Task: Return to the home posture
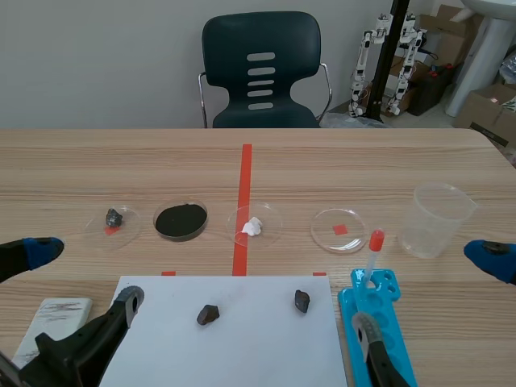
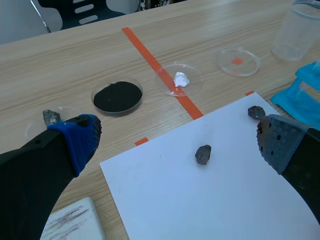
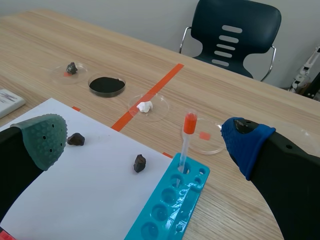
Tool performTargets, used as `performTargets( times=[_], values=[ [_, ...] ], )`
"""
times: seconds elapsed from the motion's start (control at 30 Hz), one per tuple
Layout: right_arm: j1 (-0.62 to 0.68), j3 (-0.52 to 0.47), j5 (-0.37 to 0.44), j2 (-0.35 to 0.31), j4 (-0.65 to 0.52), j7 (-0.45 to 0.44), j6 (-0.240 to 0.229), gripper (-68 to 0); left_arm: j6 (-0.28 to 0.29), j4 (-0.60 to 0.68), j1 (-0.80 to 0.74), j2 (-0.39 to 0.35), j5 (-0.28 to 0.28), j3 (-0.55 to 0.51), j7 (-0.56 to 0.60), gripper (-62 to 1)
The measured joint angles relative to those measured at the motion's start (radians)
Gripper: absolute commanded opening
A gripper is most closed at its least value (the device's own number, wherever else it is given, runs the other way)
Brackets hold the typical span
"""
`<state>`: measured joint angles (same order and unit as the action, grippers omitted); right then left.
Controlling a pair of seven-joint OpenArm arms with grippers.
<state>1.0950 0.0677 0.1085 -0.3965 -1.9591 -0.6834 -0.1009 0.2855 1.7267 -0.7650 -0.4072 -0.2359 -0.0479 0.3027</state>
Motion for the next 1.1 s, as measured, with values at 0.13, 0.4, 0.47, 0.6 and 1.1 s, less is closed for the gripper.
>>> performTargets(
  times=[0.13,0.4,0.47,0.6,1.1],
  values=[
    [0.000,0.000,0.000,0.000,0.000,0.000,0.000,-2.0,0.000,0.019,-0.068,0.000,0.079,-0.012,0.042,1.4],
    [0.000,0.000,0.000,0.000,0.000,0.000,0.000,-2.0,0.000,0.030,-0.143,0.000,0.124,-0.012,0.165,1.4],
    [0.000,0.000,0.000,0.000,0.000,0.000,0.000,-2.0,0.000,0.041,-0.158,0.000,0.124,-0.012,0.183,1.4],
    [0.000,0.000,0.000,0.000,0.000,0.000,0.000,-2.0,0.000,0.060,-0.173,0.000,0.136,-0.012,0.214,1.4],
    [0.000,0.000,0.000,0.000,0.000,0.000,0.000,-2.0,0.000,0.063,-0.174,0.000,0.158,-0.058,0.256,1.4]
  ],
)
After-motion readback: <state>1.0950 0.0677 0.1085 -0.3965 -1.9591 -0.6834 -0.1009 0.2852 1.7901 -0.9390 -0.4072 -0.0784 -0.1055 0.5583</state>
